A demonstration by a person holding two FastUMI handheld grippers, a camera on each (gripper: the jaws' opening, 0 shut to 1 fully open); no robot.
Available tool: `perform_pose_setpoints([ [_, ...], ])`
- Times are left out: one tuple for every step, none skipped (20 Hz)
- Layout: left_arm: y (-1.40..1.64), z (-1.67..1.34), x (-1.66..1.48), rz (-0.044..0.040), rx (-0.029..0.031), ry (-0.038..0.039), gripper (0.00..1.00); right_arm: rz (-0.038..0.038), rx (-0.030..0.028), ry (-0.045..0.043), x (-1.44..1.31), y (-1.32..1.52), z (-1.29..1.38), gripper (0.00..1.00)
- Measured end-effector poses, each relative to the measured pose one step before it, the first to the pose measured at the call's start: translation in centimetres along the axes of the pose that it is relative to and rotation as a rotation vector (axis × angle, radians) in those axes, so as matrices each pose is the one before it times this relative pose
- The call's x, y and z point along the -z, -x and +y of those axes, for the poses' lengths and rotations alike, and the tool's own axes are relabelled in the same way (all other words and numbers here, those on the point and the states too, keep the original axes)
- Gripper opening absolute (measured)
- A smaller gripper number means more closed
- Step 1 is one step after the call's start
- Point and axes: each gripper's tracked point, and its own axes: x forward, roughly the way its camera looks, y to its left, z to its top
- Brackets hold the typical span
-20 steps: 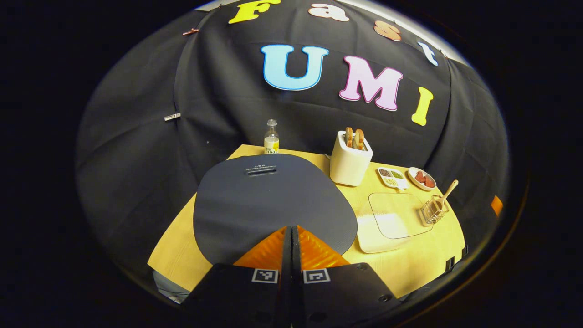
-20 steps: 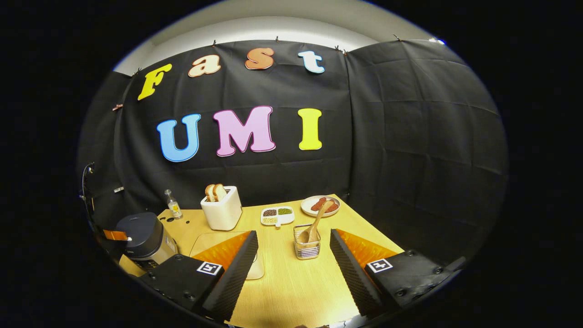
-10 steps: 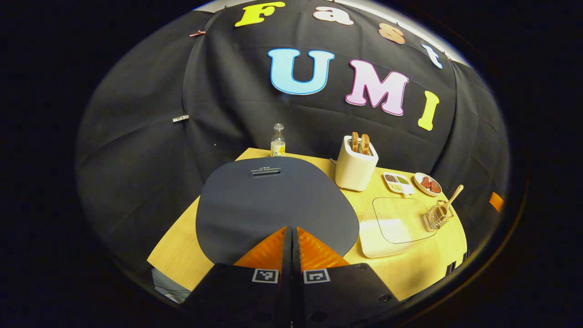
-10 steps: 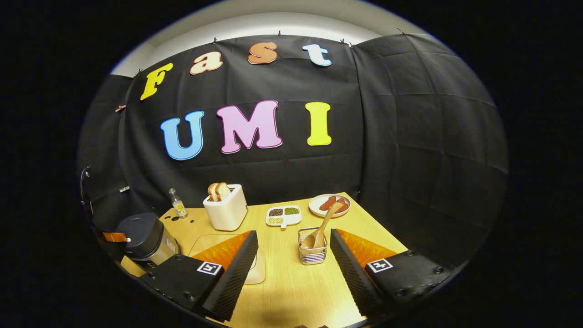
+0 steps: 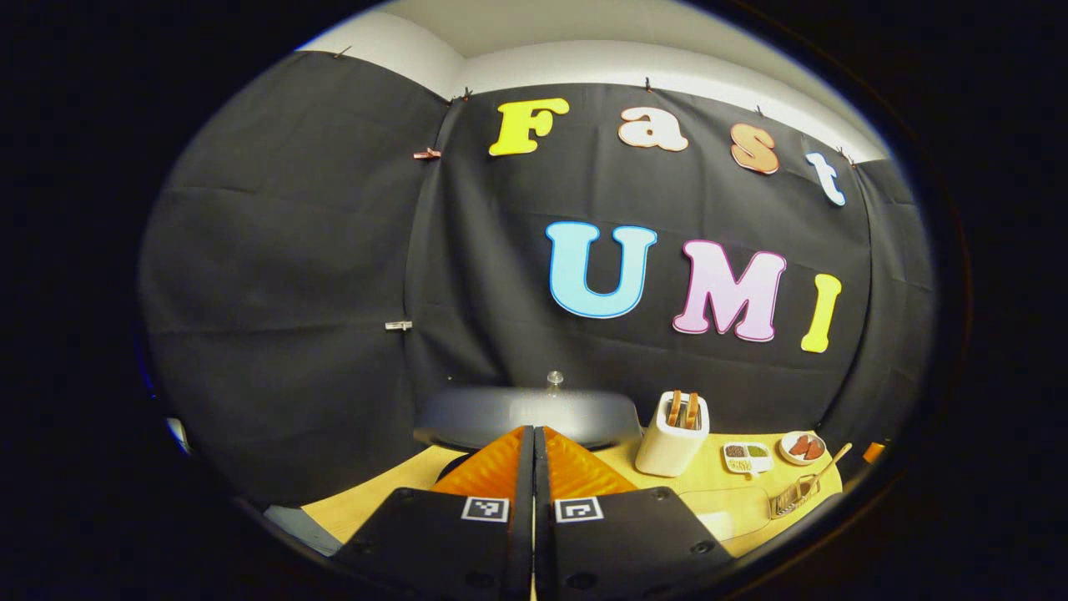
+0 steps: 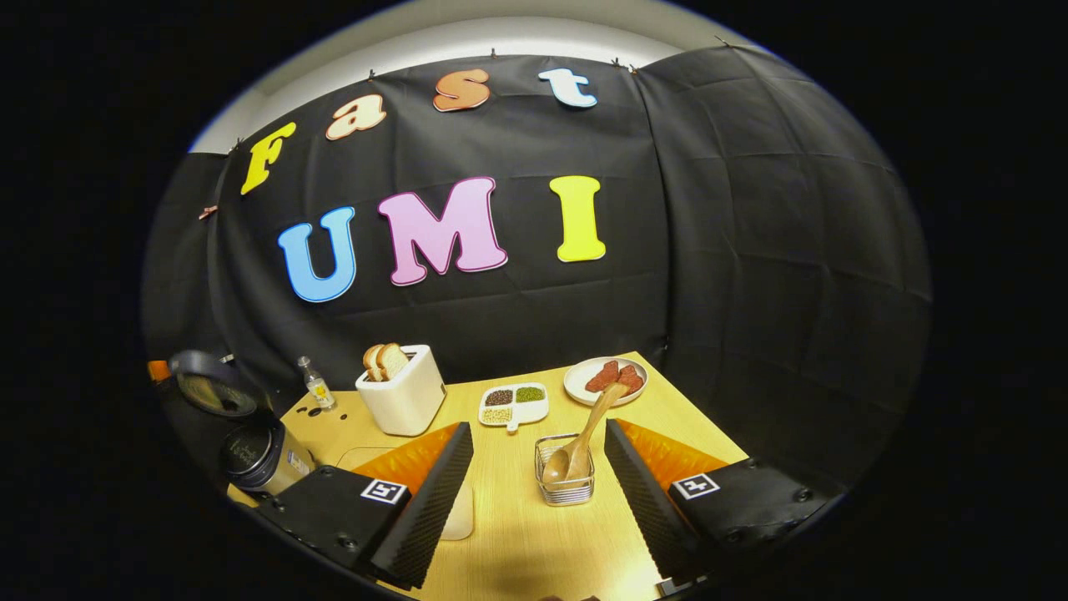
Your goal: Close the left gripper, press the button to open the rice cooker; take a wooden spoon from the chopstick holder with the right hand, scoop a spoonful of rice and pour it into the rice cooker, then put the wooden spoon back into the chopstick holder.
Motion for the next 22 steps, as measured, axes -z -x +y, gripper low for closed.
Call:
perform_pose_setpoints([
  [0.308, -0.213, 0.700, 0.01886, -0.01379, 0.01248, 0.07, 0.00807, 0.00286, -0.00779, 0.164, -0.852, -0.527, 0.99],
  [0.342, -0.336, 0.966, 0.01524, -0.00186, 0.01327, 0.08, 0.01045, 0.00285, -0.01026, 0.198, -0.838, -0.496, 0.99],
  [0.394, -0.496, 0.682, 0.00690, 0.00406, 0.01561, 0.08, 0.01093, 0.00372, -0.01339, 0.105, -0.870, -0.504, 0.99],
  [0.490, -0.114, 0.903, 0.01103, -0.00960, 0.00979, 0.09, 0.01438, 0.00524, -0.01545, 0.250, -0.856, -0.558, 0.99],
  [0.216, -0.055, 0.992, 0.01529, -0.01162, 0.00239, 0.13, 0.03160, -0.00182, -0.01377, 0.599, -0.840, -0.363, 0.99],
  [0.510, -0.528, 1.137, 0.01556, 0.00281, -0.00196, 0.17, 0.02368, -0.00668, -0.00851, 0.448, -0.731, -0.151, 0.98],
  [0.383, -0.629, 0.709, 0.00652, 0.00191, -0.00003, 0.37, 0.01205, -0.00061, -0.00414, 0.136, -0.772, -0.419, 0.98],
  [0.505, -0.494, 0.395, 0.00427, -0.00913, 0.00314, 0.58, 0.00925, 0.00237, -0.00296, 0.115, -0.886, -0.506, 0.98],
  [-0.151, -0.451, 0.814, 0.00915, 0.00056, 0.01026, 0.78, 0.00817, -0.00017, -0.00333, -0.016, -0.856, -0.409, 0.98],
  [0.675, -0.512, 0.616, 0.01173, -0.00281, 0.00693, 0.99, 0.00776, 0.00068, -0.00414, 0.147, -0.770, -0.386, 0.98],
  [0.092, -0.242, 0.776, 0.01253, -0.01101, -0.00203, 0.95, 0.00987, 0.00260, -0.00441, 0.199, -0.825, -0.357, 0.98],
  [0.142, -0.155, 0.780, 0.01452, -0.01457, -0.00645, 0.95, 0.01035, 0.00391, -0.00526, 0.208, -0.934, -0.423, 0.98],
  [0.159, -0.196, 1.001, 0.01854, -0.01317, -0.00734, 0.95, 0.01308, 0.00247, -0.00842, 0.227, -0.979, -0.352, 0.98],
  [0.207, -0.398, 0.598, 0.01792, -0.00619, -0.00688, 0.95, 0.01377, -0.00057, -0.01103, 0.338, -0.868, -0.193, 0.98],
  [0.282, -0.455, 0.652, 0.01215, -0.00362, -0.00685, 0.95, 0.01429, 0.00128, -0.01104, 0.303, -1.001, -0.271, 0.98],
  [0.272, -0.403, 0.420, 0.01072, -0.00324, -0.00742, 0.95, 0.01504, 0.00617, -0.00818, 0.430, -1.031, -0.375, 0.98],
  [0.241, -0.300, 0.626, 0.01141, -0.00464, -0.00805, 0.95, 0.01640, 0.00765, -0.00915, 0.447, -1.013, -0.395, 0.98],
  [0.207, -0.298, 0.455, 0.01181, -0.00339, -0.00678, 0.95, 0.01451, 0.00603, -0.01504, 0.262, -0.902, -0.357, 0.98],
  [0.249, -0.409, 0.475, 0.01436, -0.00438, -0.00092, 0.95, 0.01633, 0.00232, -0.02242, 0.175, -0.957, -0.271, 0.98],
  [0.116, -0.413, 0.382, 0.01749, -0.00188, 0.00320, 0.95, 0.01625, -0.00012, -0.02334, 0.262, -0.671, -0.090, 0.98],
  [0.223, -0.397, 0.369, 0.00970, -0.00206, -0.00067, 0.95, 0.01384, -0.00187, -0.03076, 0.139, -0.726, -0.182, 0.98],
  [0.145, -0.339, 0.013, -0.00044, -0.00352, -0.00641, 0.95, 0.00711, -0.00027, -0.02975, 0.167, -0.620, -0.145, 0.99],
])
